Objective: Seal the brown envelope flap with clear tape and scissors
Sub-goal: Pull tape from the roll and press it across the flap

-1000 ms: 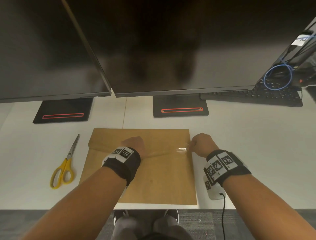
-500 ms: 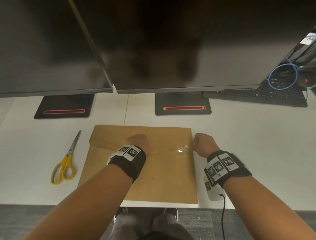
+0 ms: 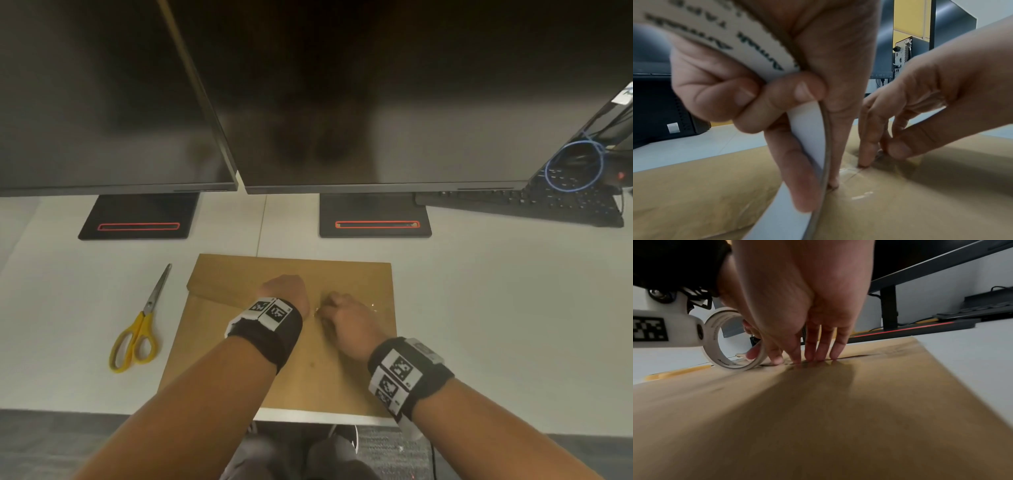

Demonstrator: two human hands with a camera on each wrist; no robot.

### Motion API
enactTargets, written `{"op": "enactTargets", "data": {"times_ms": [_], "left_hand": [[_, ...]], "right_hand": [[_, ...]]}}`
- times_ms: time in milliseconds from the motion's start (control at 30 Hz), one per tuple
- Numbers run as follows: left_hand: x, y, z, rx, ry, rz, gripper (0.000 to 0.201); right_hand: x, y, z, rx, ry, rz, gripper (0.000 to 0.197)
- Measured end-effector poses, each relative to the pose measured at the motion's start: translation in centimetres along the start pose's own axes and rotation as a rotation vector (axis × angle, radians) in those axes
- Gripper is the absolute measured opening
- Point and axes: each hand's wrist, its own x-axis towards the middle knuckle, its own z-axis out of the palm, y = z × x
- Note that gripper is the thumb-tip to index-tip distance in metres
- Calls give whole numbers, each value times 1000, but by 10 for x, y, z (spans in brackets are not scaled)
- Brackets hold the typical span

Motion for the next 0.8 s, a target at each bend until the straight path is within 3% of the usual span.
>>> {"op": "enactTargets", "data": {"times_ms": [267, 800], "left_hand": [[5, -1, 2, -31, -17, -7, 9], [8, -4, 3, 11, 2, 15, 7]], "right_hand": [[0, 6, 1, 16, -12, 20, 43], [-27, 58, -20, 101, 192, 254, 28]]}}
